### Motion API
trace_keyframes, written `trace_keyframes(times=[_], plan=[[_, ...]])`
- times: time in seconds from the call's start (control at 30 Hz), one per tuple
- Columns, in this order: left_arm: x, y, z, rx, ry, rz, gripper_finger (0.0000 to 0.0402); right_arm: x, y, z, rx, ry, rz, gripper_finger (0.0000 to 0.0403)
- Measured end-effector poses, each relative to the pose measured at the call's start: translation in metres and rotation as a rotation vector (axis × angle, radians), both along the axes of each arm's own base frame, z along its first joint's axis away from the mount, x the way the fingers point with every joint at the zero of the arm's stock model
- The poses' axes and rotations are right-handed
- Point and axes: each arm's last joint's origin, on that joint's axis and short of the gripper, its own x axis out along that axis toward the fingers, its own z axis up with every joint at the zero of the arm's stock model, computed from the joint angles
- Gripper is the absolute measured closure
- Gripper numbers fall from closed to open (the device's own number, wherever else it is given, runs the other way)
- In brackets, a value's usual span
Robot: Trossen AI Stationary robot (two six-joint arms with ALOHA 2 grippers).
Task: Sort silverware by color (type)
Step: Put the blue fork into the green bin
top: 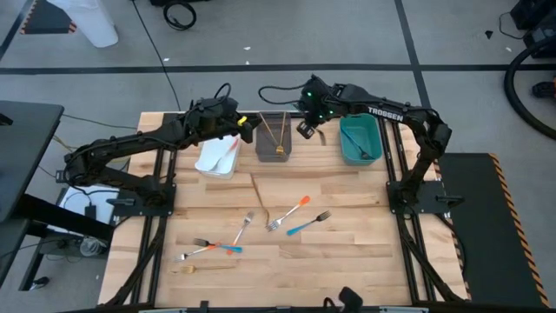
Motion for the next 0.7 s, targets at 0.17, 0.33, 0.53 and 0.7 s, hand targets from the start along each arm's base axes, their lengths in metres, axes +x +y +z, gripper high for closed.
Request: trace_keyframes(times=[0.17, 0.33, 0.53, 0.7], plan=[[-0.005, 0.004, 0.001, -0.012, -0.002, 0.022, 0.0246, -0.012, 0.002, -0.005, -0.009, 0.154, -0.011, 0.0389], [-0.009, 0.005, 0.005, -0.007, -0.009, 0.031, 0.0246, -0.021, 0.001, -0.008, -0.034, 0.271, -0.036, 0.0388], [-0.015, 0.003, 0.007, -0.003, 0.007, 0.033, 0.0246, -0.032, -0.001, -0.020, -0.014, 0.364, -0.064, 0.0388], [-0.022, 0.000, 0.011, -0.001, 0.021, 0.030, 0.0246, -0.040, -0.001, -0.034, 0.017, 0.406, -0.081, 0.0387]])
